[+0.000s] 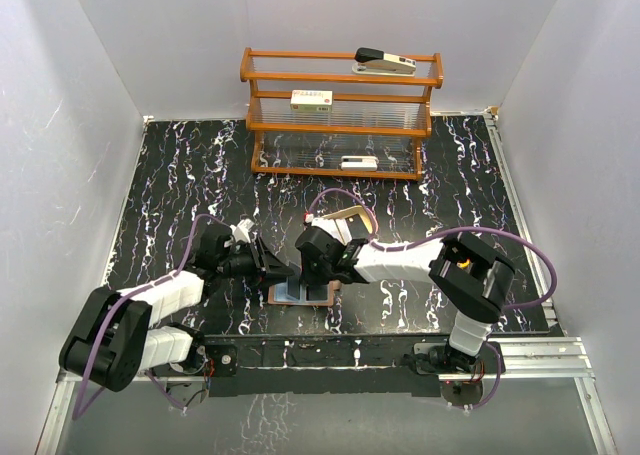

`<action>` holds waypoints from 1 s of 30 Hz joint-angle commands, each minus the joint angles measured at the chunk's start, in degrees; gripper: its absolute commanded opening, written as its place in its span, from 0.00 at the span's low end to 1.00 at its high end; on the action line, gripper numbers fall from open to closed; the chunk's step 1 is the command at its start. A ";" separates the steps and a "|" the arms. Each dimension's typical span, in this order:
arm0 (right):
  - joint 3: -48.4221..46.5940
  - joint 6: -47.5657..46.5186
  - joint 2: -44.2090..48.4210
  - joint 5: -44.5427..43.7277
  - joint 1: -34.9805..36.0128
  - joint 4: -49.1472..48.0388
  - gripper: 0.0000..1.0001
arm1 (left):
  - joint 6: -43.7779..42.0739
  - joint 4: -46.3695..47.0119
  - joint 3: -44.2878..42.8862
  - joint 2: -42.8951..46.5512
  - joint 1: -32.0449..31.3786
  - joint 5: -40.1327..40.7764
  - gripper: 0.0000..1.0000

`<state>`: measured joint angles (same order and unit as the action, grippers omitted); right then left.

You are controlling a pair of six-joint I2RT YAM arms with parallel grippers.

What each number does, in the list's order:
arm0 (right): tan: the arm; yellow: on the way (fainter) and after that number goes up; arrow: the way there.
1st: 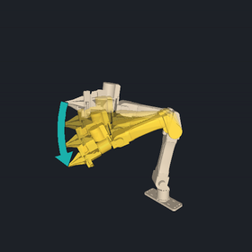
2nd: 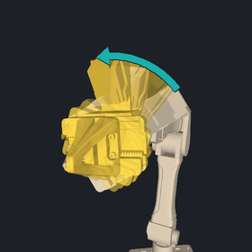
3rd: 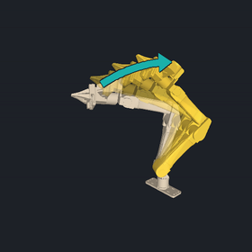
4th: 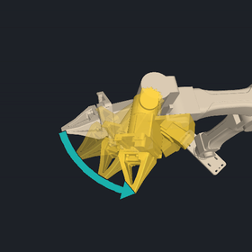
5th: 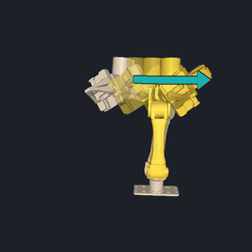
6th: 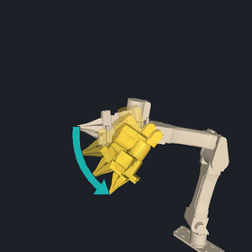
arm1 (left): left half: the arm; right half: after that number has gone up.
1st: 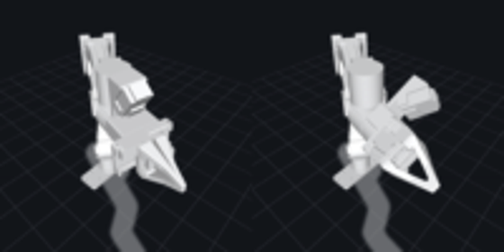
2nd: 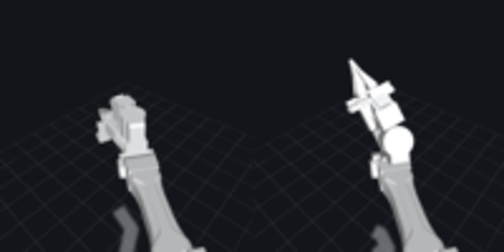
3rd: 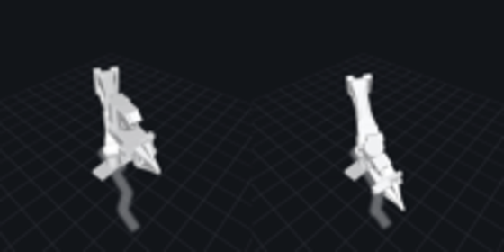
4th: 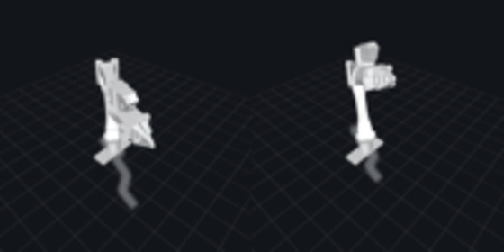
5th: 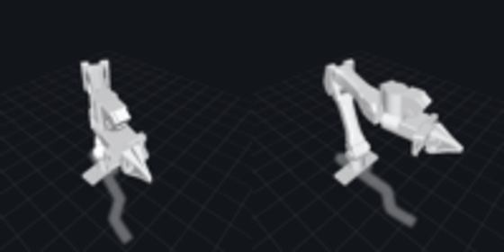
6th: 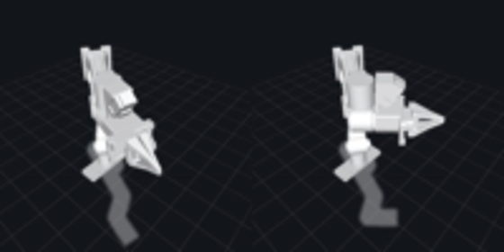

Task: Put the credit cards into the card holder
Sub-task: Turn over the card slot in the card holder.

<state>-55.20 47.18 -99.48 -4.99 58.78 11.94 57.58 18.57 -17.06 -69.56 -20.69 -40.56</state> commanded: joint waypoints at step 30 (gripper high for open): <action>9.36 -5.31 21.59 -14.63 0.28 -0.52 0.35 | 6.09 15.23 -1.82 -10.12 -7.66 0.34 0.46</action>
<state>-44.75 44.99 -82.43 -13.69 58.83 8.14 65.43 34.59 -16.38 -81.58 -27.64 -41.19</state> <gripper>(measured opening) 0.318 0.457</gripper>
